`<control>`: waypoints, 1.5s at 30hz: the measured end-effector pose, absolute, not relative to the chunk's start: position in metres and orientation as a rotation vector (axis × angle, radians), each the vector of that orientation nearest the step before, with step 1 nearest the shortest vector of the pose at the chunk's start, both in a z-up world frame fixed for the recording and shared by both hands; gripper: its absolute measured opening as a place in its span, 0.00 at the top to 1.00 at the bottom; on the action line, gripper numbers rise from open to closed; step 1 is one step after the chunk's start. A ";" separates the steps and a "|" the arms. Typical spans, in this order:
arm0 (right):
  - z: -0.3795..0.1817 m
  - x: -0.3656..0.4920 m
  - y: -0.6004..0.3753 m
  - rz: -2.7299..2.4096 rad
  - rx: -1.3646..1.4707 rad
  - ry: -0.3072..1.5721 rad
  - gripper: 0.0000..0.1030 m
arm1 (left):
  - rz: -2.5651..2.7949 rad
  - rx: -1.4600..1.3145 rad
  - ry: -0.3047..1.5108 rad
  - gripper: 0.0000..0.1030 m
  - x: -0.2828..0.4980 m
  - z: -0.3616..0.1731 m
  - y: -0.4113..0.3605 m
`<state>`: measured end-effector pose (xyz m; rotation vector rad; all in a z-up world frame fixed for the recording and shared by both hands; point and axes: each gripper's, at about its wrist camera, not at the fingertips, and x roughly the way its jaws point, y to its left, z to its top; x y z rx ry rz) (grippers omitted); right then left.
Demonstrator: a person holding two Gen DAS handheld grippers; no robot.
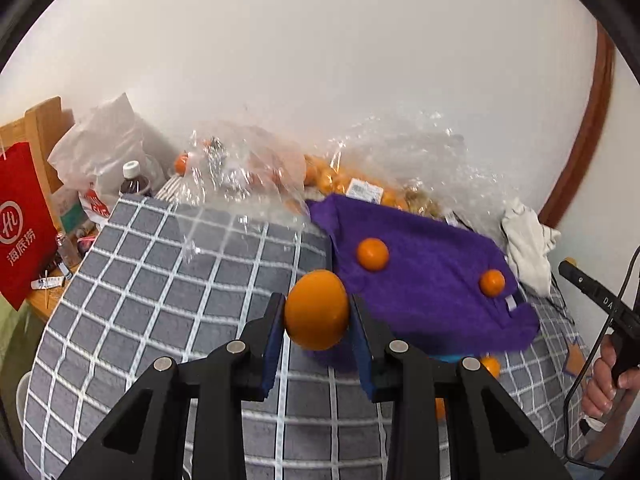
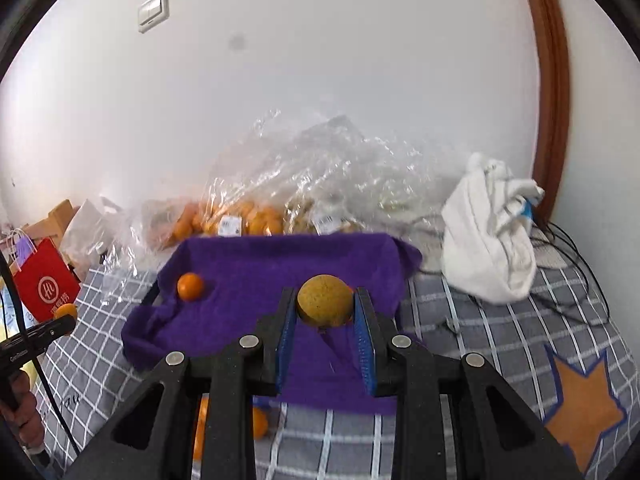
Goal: Organize fruits
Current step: 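Carry both fruits onto the towel and open the right gripper to release the yellow fruit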
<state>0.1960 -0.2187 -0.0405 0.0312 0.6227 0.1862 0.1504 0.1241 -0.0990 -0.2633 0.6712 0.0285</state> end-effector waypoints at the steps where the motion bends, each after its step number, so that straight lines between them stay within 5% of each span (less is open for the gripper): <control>1: -0.041 0.201 -0.217 0.187 0.029 0.621 0.73 | 0.029 -0.264 0.668 0.71 0.155 -0.096 0.124; 16: -0.105 0.234 -0.224 0.198 0.014 0.742 0.73 | -0.052 -0.248 0.722 0.71 0.253 -0.130 0.055; 45: -0.147 0.246 -0.210 0.164 -0.086 0.823 0.72 | -0.041 -0.145 0.780 0.71 0.268 -0.175 0.049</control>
